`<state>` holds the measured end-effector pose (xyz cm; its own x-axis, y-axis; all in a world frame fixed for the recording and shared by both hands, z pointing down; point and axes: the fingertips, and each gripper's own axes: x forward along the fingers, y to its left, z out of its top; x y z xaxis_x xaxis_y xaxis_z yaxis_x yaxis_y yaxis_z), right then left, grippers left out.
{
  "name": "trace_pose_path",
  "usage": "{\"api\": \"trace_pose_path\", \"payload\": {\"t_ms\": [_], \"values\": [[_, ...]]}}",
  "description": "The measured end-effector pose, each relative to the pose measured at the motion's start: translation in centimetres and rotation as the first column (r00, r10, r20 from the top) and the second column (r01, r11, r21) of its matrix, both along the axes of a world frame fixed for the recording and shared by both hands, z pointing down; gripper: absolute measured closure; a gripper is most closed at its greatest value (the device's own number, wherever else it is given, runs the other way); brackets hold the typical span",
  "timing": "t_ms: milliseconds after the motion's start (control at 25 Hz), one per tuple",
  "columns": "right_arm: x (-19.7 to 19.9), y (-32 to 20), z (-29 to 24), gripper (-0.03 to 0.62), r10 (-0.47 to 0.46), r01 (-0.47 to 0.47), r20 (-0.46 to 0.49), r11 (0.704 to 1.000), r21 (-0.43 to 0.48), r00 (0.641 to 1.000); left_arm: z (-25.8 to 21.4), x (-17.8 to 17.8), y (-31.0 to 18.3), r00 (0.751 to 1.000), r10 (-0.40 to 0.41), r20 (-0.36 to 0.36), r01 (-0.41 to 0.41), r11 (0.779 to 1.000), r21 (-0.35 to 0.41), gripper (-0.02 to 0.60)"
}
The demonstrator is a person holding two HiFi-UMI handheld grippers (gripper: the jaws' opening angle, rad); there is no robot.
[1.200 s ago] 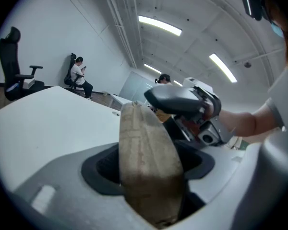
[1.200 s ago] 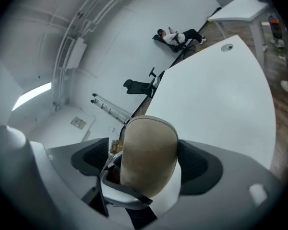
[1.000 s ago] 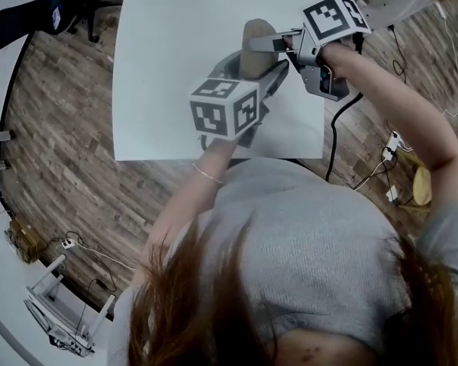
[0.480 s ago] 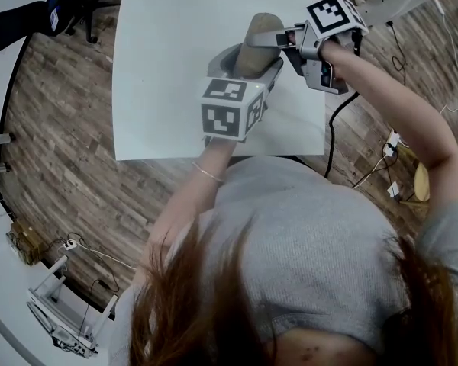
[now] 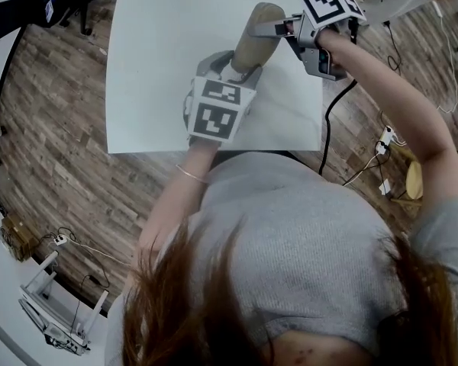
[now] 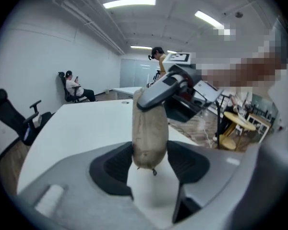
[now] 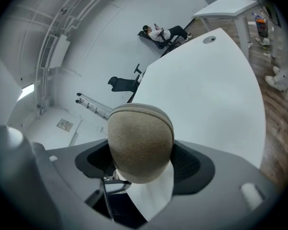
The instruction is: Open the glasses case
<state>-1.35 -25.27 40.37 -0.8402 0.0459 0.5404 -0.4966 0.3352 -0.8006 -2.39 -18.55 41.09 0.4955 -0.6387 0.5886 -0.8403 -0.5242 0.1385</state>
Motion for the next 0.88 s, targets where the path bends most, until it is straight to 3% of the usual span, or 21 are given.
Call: {"api": "trace_pose_path", "payload": {"t_ms": [40,160,240,320,520,720,880], "values": [[0.0,-0.3,0.1,0.226,-0.011,0.011,-0.009,1.000,0.014,1.000,0.3,-0.3,0.3,0.999,0.011,0.048,-0.011,1.000,-0.007,0.371],[0.6,-1.5,0.8,0.226,-0.017,0.019,-0.050,0.999,0.029,0.999,1.2,-1.6,0.8,0.984,0.008,0.179,0.002,0.998,-0.059,0.580],[0.6,-1.5,1.7,0.226,-0.055,0.057,-0.093,0.998,0.019,0.994,1.8,-2.4,1.1,0.977,0.006,0.211,0.016,0.995,-0.102,0.580],[0.3,-0.7,3.0,0.226,-0.121,0.121,-0.144,0.993,-0.008,0.982,2.2,-3.0,1.2,0.982,-0.015,0.186,0.041,0.990,-0.134,0.580],[-1.6,2.5,6.4,0.224,-0.232,0.204,-0.236,0.969,-0.137,0.944,1.8,-4.2,0.6,0.987,-0.078,0.143,0.095,0.989,-0.117,0.581],[-3.4,3.1,7.8,0.224,-0.215,0.161,-0.289,0.967,-0.198,0.933,1.1,-4.0,0.4,0.990,-0.097,0.107,0.107,0.990,-0.096,0.580],[-4.5,2.9,8.7,0.226,-0.171,0.123,-0.332,0.979,-0.162,0.928,1.3,-4.3,0.4,0.988,-0.102,0.114,0.112,0.989,-0.092,0.580]]}}
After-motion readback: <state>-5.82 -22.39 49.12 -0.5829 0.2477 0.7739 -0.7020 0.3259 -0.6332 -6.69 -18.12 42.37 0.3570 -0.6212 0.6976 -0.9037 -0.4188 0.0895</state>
